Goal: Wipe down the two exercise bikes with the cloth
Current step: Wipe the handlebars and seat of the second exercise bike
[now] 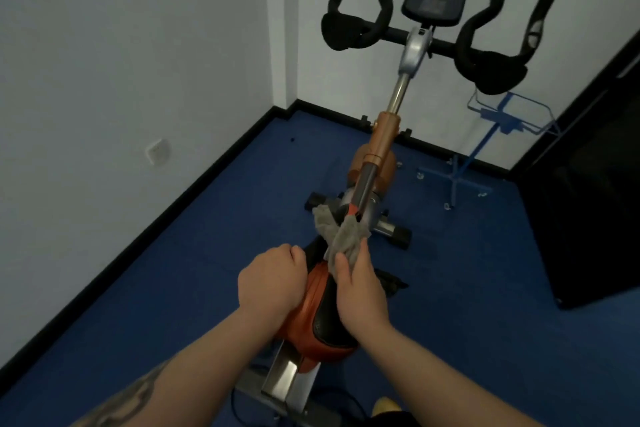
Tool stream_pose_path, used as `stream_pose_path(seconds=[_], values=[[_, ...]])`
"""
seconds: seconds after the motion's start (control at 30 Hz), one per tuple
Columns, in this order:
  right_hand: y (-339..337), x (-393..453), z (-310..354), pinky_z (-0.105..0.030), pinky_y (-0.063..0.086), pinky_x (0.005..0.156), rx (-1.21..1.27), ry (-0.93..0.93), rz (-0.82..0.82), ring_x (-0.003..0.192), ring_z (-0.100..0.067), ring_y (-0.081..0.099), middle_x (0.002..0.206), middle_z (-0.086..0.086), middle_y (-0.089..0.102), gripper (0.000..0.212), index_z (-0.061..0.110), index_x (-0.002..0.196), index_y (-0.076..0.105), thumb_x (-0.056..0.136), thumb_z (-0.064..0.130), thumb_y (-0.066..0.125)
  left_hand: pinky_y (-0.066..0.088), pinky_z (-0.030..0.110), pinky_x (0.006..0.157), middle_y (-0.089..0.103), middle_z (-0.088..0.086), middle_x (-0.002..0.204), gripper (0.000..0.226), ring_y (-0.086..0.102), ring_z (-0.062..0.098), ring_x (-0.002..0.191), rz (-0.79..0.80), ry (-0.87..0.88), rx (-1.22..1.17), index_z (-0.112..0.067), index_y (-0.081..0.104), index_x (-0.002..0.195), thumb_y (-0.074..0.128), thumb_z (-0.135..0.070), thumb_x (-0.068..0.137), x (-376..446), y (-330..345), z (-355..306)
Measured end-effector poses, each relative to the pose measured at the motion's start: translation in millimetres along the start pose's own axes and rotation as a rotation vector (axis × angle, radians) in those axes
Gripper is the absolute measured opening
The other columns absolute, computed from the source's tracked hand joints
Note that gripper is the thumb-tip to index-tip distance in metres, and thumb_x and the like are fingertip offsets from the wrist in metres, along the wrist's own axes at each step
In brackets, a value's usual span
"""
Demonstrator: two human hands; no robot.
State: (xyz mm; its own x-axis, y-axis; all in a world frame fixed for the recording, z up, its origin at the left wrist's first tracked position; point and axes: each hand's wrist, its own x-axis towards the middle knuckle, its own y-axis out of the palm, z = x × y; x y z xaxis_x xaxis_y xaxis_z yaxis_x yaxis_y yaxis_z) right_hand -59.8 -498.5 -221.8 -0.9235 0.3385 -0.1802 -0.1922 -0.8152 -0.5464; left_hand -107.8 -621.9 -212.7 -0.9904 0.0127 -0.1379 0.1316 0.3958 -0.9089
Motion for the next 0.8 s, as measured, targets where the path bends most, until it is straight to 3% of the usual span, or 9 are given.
stream_pose_path(seconds=[0.1,0.2,0.27,0.37,0.47,0.57,0.67,0.73,0.8], values=[[-1.5,31.9,17.8,-0.042,0.045,0.099,0.017,0.171,-0.056,0.122,-0.031,0.053,0.145,-0.011,0.048,0.070,0.024,0.156,0.000,0.100,0.053,0.032,0.028,0.030,0.051,0.051,-0.005,0.073,0.035,0.047,0.015,0.064,0.029,0.036,-0.010,-0.020,0.040,0.067,0.027,-0.027,0.099,-0.4,-0.3,1.0],[-3.6,26.3,19.7,-0.037,0.045,0.100,-0.024,0.128,-0.027,0.128,-0.026,0.049,0.150,-0.004,0.043,0.081,0.028,0.156,-0.001,0.096,0.059,0.043,0.038,0.032,0.059,0.057,-0.002,0.075,0.040,0.055,0.018,0.069,0.043,0.039,-0.071,-0.019,0.048,0.070,0.025,-0.033,0.100,0.3,-2.2,2.4],[-5.4,8.6,13.3,-0.032,0.041,0.103,-0.054,0.033,-0.006,0.133,-0.019,0.044,0.154,0.002,0.036,0.074,0.031,0.155,0.009,0.096,0.054,0.046,0.042,0.034,0.063,0.059,-0.001,0.076,0.042,0.057,0.019,0.072,0.047,0.042,-0.100,-0.018,0.051,0.072,0.025,-0.035,0.100,1.6,-2.0,2.6],[-13.9,3.6,16.9,-0.024,0.025,0.107,-0.148,-0.102,-0.050,0.142,-0.018,0.027,0.159,0.005,0.018,0.052,0.025,0.147,0.039,0.099,0.045,0.045,0.039,0.034,0.061,0.056,-0.001,0.074,0.042,0.055,0.019,0.070,0.049,0.064,-0.130,-0.018,0.047,0.068,0.026,-0.034,0.101,3.2,-1.0,4.1],[-27.5,5.4,38.7,-0.030,0.039,0.098,-0.284,-0.161,-0.167,0.125,-0.017,0.038,0.131,0.002,0.038,0.043,0.020,0.133,0.054,0.098,0.042,0.051,0.034,0.034,0.060,0.054,-0.003,0.074,0.041,0.053,0.017,0.071,0.052,0.084,-0.167,-0.020,0.045,0.069,0.026,-0.036,0.101,2.9,-0.9,7.8],[-34.7,-9.4,46.8,-0.029,0.042,0.083,-0.461,-0.209,-0.167,0.111,-0.012,0.039,0.115,0.007,0.039,0.049,0.031,0.137,0.047,0.092,0.049,0.056,0.031,0.033,0.058,0.055,-0.007,0.076,0.038,0.049,0.011,0.068,0.051,0.085,-0.176,-0.021,0.053,0.080,0.027,-0.037,0.101,3.6,-1.3,9.9],[-28.2,-34.9,39.6,-0.033,0.043,0.090,-0.468,-0.082,-0.036,0.117,-0.014,0.038,0.123,0.005,0.041,0.058,0.037,0.144,0.036,0.092,0.062,0.042,0.033,0.032,0.058,0.056,-0.007,0.077,0.036,0.051,0.012,0.069,0.063,0.099,-0.174,-0.024,0.054,0.083,0.026,-0.038,0.101,3.6,-1.8,10.3],[-13.9,-52.7,31.4,-0.031,0.038,0.096,-0.477,-0.071,-0.101,0.119,-0.014,0.034,0.128,0.005,0.042,0.062,0.034,0.145,0.038,0.092,0.064,0.026,0.034,0.033,0.059,0.057,-0.006,0.078,0.036,0.052,0.013,0.071,0.067,0.109,-0.172,-0.024,0.054,0.084,0.026,-0.038,0.101,4.2,-1.9,10.6],[3.3,-62.1,26.3,-0.029,0.025,0.107,-0.477,-0.091,-0.185,0.131,-0.015,0.027,0.145,0.002,0.039,0.060,0.028,0.146,0.041,0.097,0.056,0.022,0.034,0.033,0.060,0.057,-0.005,0.079,0.036,0.053,0.015,0.073,0.065,0.112,-0.163,-0.024,0.054,0.085,0.026,-0.037,0.101,4.2,-1.0,10.6]])
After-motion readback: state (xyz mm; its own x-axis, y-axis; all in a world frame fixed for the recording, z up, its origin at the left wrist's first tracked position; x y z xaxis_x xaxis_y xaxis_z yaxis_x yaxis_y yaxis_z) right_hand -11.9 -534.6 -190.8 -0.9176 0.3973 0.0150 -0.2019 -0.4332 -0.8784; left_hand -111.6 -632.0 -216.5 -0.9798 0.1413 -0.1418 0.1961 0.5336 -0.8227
